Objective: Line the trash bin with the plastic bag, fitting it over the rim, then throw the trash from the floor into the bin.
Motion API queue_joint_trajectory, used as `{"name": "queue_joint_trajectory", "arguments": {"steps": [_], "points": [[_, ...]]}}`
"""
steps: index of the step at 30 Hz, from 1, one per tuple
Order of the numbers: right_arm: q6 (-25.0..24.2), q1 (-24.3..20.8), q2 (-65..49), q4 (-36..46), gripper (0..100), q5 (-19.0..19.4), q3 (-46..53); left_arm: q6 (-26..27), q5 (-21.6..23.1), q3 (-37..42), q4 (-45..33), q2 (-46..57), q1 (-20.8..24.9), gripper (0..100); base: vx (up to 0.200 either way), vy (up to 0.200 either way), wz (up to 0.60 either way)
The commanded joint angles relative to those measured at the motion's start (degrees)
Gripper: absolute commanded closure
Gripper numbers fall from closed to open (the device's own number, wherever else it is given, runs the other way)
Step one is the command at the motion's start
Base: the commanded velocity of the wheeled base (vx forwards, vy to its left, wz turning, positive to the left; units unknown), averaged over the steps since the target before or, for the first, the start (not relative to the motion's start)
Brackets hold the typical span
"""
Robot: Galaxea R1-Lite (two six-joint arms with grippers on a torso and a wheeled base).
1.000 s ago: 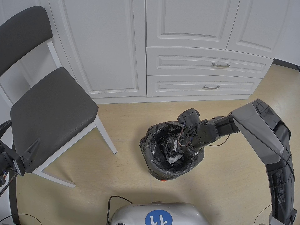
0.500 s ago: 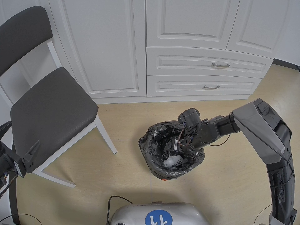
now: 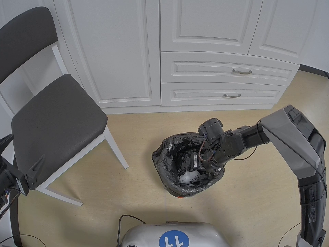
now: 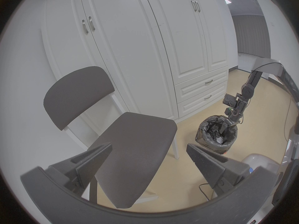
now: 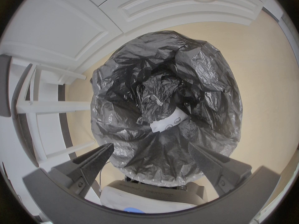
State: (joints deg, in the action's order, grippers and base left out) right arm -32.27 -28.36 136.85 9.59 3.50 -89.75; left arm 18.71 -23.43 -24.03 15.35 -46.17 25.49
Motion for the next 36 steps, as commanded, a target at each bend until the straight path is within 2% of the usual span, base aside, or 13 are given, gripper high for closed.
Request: {"name": "queue_joint_trajectory", "arguments": {"steps": [1,6,11,17,22,26,32,36], "points": [[3.4,0.1,-3.5,-0.3,0,1.5,3.8,0.0,0.1,0.0,0.2,-1.0,0.1,0,0.0,0.0,0.0],[3.7,0.8,-8.3,-0.4,0,1.6,5.5,-0.1,0.1,0.2,0.1,-1.4,0.1,0,0.0,0.0,0.0],[3.9,0.5,-11.4,-0.8,0,4.1,10.6,-0.1,0.2,0.6,0.5,-1.5,0.1,0,0.0,0.0,0.0],[4.1,1.1,-17.0,-0.8,0,4.1,16.0,-0.2,0.2,0.8,0.4,-1.5,0.0,0,0.0,0.0,0.0],[8.4,4.8,-26.2,-1.7,0,4.2,24.4,-0.3,0.3,0.8,0.2,-1.6,-0.1,0,0.0,0.0,0.0],[11.2,7.5,-30.8,-6.4,0,4.4,30.4,-0.3,0.4,1.4,0.6,-1.9,-0.1,0,0.0,0.0,0.0],[17.8,12.7,-33.4,-23.7,0,4.0,46.2,-0.9,0.7,2.1,0.7,-3.9,0.0,0,0.0,0.0,0.0],[22.3,16.7,-34.1,-34.5,0,3.9,54.5,-3.4,0.7,1.9,0.8,-4.9,0.1,0,0.0,0.0,0.0]]}}
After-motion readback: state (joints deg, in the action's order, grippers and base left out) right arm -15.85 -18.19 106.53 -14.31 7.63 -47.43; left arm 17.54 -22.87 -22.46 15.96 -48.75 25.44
